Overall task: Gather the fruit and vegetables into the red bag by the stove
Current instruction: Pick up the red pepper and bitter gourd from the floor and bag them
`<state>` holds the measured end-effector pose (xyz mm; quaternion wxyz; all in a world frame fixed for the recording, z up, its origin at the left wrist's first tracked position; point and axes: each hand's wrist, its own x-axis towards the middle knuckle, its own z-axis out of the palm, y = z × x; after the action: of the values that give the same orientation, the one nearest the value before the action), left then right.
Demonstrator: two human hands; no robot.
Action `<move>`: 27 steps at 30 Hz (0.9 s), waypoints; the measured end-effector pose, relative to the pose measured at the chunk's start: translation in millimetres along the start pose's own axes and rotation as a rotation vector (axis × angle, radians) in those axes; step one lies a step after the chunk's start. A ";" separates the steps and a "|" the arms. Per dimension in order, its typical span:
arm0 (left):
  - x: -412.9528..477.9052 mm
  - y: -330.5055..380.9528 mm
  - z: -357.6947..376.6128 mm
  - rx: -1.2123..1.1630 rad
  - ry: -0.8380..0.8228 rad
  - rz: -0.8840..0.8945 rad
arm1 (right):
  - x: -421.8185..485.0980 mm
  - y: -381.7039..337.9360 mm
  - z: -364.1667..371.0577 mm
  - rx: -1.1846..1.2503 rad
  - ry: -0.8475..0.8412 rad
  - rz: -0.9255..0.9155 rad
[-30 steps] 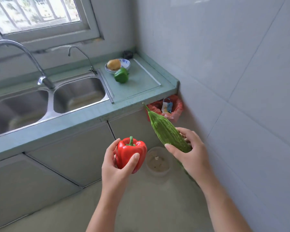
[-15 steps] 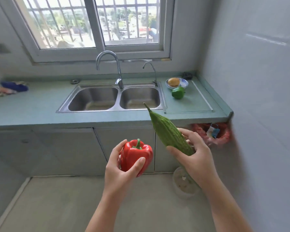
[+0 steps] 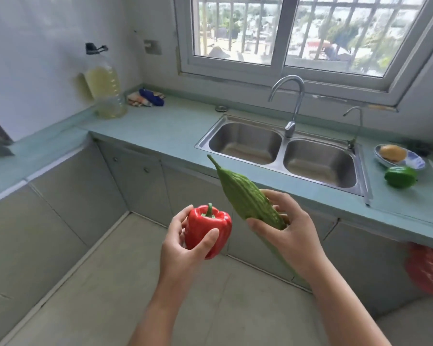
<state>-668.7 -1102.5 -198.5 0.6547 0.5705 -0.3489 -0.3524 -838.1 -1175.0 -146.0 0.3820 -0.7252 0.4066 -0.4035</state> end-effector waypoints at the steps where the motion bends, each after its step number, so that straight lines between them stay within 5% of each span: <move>1: 11.4 2.5 -14.0 0.002 0.030 0.008 | 13.1 -6.0 15.8 0.005 -0.029 -0.017; 27: 167.6 35.0 -311.2 0.145 0.917 0.180 | 252.3 -109.8 385.4 0.251 -0.690 -0.411</move>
<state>-314.0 -1087.2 -187.4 0.7276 0.6790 -0.0956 0.0193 -375.1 -1273.1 -127.3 0.4927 -0.8318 0.0495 -0.2509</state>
